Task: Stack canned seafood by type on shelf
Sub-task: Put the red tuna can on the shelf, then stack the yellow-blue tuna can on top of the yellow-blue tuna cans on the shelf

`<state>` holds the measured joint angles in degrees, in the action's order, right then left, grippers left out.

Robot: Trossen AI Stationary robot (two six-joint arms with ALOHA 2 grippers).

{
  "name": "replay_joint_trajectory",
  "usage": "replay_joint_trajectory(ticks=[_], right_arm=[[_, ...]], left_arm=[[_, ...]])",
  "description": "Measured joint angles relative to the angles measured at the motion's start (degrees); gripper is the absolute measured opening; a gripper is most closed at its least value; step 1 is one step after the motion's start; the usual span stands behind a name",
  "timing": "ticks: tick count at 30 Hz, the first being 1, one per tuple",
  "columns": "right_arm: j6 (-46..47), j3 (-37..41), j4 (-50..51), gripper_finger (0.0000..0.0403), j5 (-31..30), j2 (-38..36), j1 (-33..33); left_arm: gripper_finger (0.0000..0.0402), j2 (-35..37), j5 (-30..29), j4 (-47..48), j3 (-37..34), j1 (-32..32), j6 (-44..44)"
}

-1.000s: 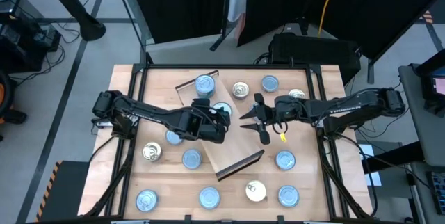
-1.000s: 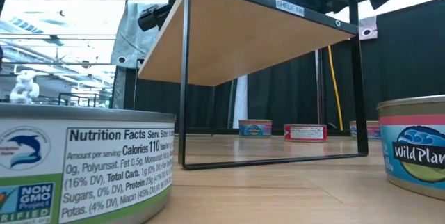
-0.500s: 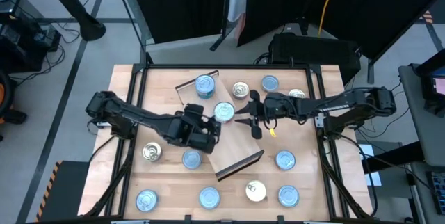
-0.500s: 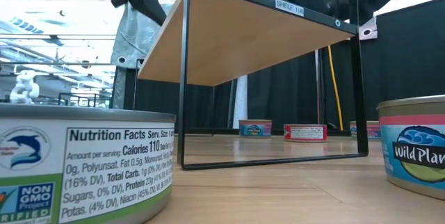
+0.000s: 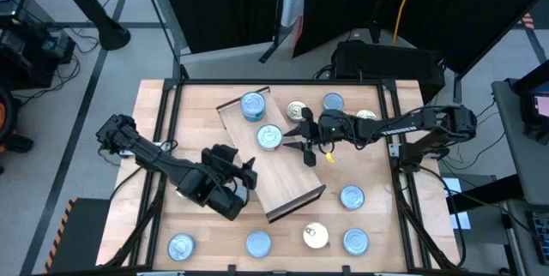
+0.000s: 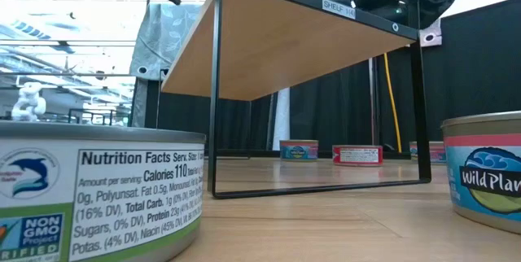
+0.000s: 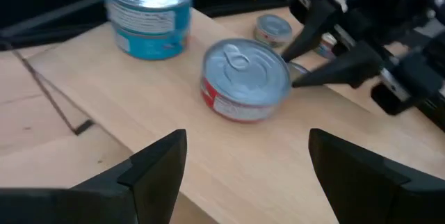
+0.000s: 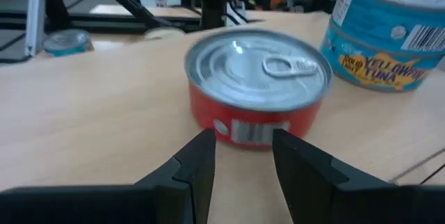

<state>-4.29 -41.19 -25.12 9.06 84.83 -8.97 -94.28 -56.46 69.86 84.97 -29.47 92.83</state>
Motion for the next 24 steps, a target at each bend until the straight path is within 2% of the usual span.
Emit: replay_joint_trajectory(ticks=[7, 16, 20, 24], right_arm=[[-0.53, -4.10, -0.08, 0.0136, 0.06, 2.20, -1.26], [-1.42, -8.89, 2.70, 0.0136, 0.13, 3.13, -3.54], [-3.21, -10.43, 7.83, 0.0136, 0.30, 1.21, -3.43], [-3.85, -13.44, 20.65, 0.0136, 0.28, -4.04, -2.67]], left_arm=[[0.0299, 0.00, 1.31, 13.82, 0.00, -0.33, 9.14], [0.0299, -0.02, 1.66, 17.07, -0.01, -1.07, 8.96], [0.0299, -0.02, 6.36, 18.91, -0.02, -2.71, 8.48], [0.0299, -0.02, 12.53, 20.08, -0.51, -3.72, 7.54]])
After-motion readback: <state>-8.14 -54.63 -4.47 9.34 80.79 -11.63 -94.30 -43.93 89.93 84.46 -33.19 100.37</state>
